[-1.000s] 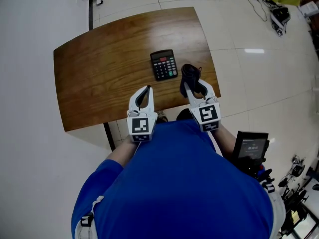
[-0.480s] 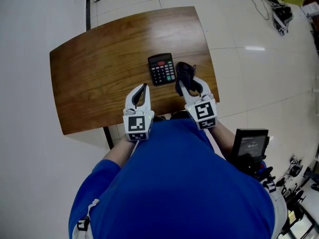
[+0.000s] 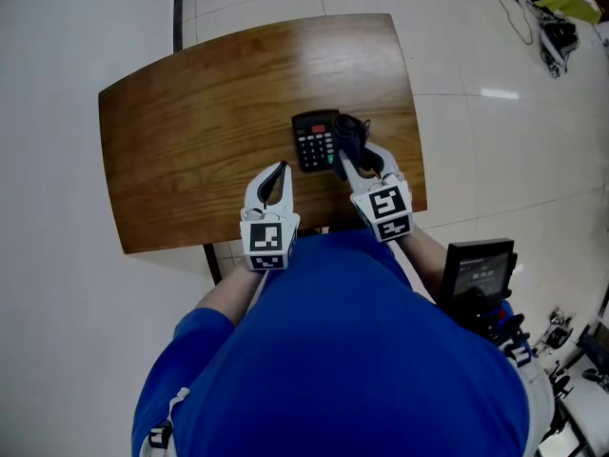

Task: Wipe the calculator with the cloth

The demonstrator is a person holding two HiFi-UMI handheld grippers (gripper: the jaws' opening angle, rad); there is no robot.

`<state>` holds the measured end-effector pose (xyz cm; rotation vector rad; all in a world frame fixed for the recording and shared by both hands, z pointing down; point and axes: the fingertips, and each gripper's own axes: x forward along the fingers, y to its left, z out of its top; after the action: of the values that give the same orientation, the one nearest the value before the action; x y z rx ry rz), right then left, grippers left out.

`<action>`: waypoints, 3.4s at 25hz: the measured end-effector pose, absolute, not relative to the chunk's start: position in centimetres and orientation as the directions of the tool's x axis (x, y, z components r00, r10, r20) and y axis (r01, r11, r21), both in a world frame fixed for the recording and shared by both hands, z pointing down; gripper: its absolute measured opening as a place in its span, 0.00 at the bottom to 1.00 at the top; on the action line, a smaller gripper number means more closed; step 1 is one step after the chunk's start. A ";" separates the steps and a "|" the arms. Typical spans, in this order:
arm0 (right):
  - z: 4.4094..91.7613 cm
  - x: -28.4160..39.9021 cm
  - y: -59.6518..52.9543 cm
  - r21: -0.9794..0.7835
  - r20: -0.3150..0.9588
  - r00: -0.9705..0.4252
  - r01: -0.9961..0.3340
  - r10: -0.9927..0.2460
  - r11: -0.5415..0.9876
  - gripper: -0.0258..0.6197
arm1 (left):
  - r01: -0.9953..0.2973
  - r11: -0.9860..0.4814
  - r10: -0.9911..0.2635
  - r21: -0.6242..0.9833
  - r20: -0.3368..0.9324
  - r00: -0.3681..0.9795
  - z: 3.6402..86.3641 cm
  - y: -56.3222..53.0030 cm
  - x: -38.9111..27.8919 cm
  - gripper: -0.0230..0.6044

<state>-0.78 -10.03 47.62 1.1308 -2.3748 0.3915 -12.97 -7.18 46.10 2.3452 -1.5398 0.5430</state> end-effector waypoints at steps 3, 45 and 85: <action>49.1 -1.4 -10.6 -0.066 0.553 -0.552 -0.775 -0.624 0.628 0.16 | -0.924 -0.379 -0.803 0.045 0.481 0.352 47.6 -7.7 -13.3 0.04; 57.5 -7.2 -16.2 -0.110 0.712 -0.553 -0.696 -0.433 0.710 0.16 | -0.954 -0.291 -0.759 0.068 0.591 0.273 53.0 -9.5 -15.9 0.04; 58.1 -10.3 -13.6 -0.202 0.724 -0.612 -0.629 -0.318 0.751 0.16 | -0.960 -0.272 -0.756 0.064 0.603 0.254 52.8 -8.4 -16.0 0.04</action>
<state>-10.32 -13.60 58.12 0.7066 -2.2558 0.5830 -16.04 -8.42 52.81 2.1111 -1.5610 0.6537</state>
